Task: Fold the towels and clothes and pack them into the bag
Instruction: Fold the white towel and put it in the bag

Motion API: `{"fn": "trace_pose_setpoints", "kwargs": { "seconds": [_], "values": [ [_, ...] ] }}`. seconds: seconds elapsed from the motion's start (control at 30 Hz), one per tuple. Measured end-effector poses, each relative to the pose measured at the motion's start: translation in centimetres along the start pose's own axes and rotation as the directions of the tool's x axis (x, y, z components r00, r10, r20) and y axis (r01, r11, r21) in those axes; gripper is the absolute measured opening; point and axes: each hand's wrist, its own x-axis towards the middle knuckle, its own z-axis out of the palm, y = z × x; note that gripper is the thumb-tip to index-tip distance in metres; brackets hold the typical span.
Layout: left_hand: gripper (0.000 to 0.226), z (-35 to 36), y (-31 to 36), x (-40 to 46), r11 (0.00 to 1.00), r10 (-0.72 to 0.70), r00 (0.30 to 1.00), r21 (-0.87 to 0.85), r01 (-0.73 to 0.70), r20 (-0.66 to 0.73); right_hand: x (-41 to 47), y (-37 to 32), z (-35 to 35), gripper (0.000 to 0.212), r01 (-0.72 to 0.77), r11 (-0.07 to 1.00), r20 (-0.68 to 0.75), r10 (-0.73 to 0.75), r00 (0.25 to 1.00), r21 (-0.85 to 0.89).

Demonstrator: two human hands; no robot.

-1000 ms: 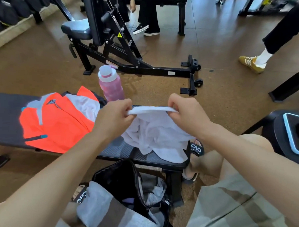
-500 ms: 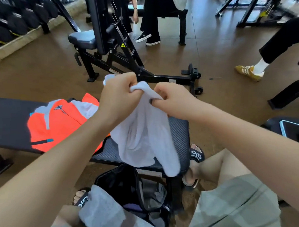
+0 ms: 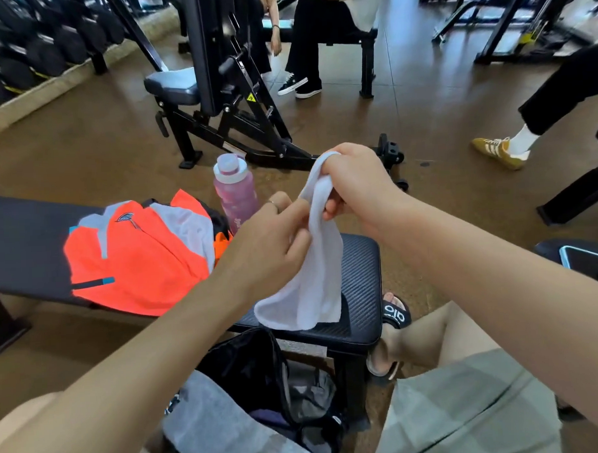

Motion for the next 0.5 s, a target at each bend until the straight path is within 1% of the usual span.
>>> {"fn": "trace_pose_setpoints", "kwargs": {
  "seconds": [0.07, 0.13, 0.2, 0.27, 0.3, 0.4, 0.43, 0.5],
  "values": [
    [0.022, 0.7, 0.9, -0.3, 0.995, -0.094, 0.994, -0.021, 0.093, -0.051, 0.0, -0.3, 0.2, 0.030, -0.020, 1.000, -0.022, 0.020, 1.000, 0.006],
    [0.032, 1.2, 1.3, 0.0, 0.978, -0.185, 0.979, 0.085, 0.192, -0.084, 0.0, -0.6, 0.5, 0.027, -0.023, 1.000, -0.038, 0.023, 0.999, 0.007],
    [0.025, 1.2, 1.3, 0.6, 0.942, -0.221, 0.969, 0.235, 0.241, -0.109, -0.2, -0.8, 0.7, 0.027, 0.011, 1.000, -0.061, -0.011, 0.998, -0.007],
    [0.019, 0.9, 1.3, 1.1, 0.910, -0.269, 0.954, 0.288, 0.298, -0.135, -0.3, -1.0, 0.6, 0.032, 0.079, 0.997, -0.087, -0.079, 0.993, -0.005],
    [0.021, 0.8, 1.5, 1.3, 0.902, -0.285, 0.943, 0.285, 0.324, -0.169, -0.4, -1.0, 0.6, 0.033, 0.110, 0.994, -0.097, -0.109, 0.989, 0.005],
    [0.035, 0.4, 2.1, 2.3, 0.900, -0.260, 0.920, 0.273, 0.341, -0.292, -0.6, -1.0, 0.8, 0.032, 0.174, 0.985, -0.126, -0.173, 0.977, -0.004],
    [0.038, 0.4, 2.1, 2.7, 0.890, -0.267, 0.915, 0.287, 0.354, -0.301, -0.6, -1.0, 0.8, 0.032, 0.188, 0.982, -0.125, -0.189, 0.974, -0.016],
    [0.036, 0.3, 1.6, 3.3, 0.863, -0.292, 0.914, 0.334, 0.378, -0.280, -0.7, -0.9, 0.9, 0.029, 0.213, 0.976, -0.115, -0.216, 0.970, -0.037]
  ]
}}
